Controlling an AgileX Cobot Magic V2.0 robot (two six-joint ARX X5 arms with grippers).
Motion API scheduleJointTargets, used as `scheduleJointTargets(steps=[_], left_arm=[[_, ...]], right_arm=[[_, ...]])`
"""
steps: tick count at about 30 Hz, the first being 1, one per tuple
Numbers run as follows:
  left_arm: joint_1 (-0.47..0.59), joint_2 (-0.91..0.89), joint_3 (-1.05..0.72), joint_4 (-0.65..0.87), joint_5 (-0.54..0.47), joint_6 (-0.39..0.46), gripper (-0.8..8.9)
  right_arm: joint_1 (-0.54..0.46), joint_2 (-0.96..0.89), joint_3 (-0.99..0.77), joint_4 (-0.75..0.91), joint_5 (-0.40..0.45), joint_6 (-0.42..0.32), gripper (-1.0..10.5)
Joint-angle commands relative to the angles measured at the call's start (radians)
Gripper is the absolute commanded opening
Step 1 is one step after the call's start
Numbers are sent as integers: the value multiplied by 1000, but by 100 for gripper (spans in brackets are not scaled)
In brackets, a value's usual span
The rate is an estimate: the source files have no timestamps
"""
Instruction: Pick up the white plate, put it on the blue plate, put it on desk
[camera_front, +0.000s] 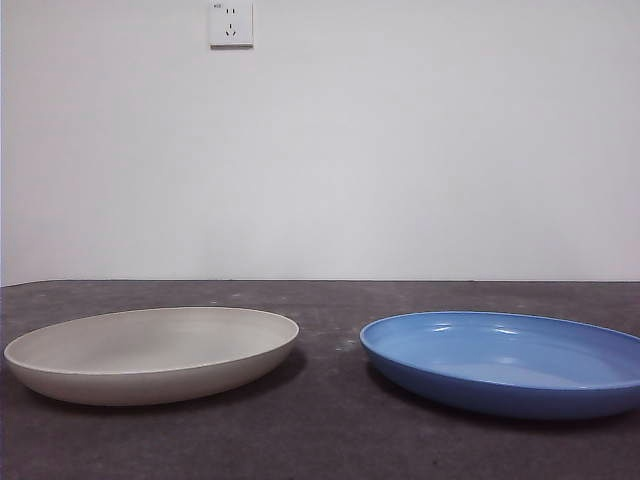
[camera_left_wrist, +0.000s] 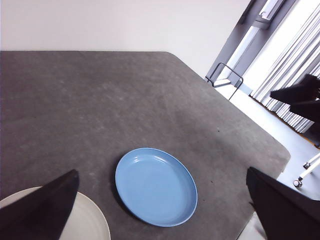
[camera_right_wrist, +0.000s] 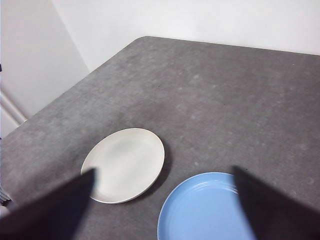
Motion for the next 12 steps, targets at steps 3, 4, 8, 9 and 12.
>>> scheduleJointTargets(steps=[3,4,8,9,12], left_arm=[[-3,3,22,12,3,-8,629],[-3,3,22,12,3,-20,626],[1,9,22,-14,2,-48,626],[6,17,23,-29,2,-59,626],[29,51,24,-81,2,-73,626]], right_arm=[[5,4,18,9,4,0,602],[5,3,18,9,4,0,602],[5,3,18,9,4,-1,602],[5,3,18,10,4,-1,602],[5,3,18,10,4,-1,602]])
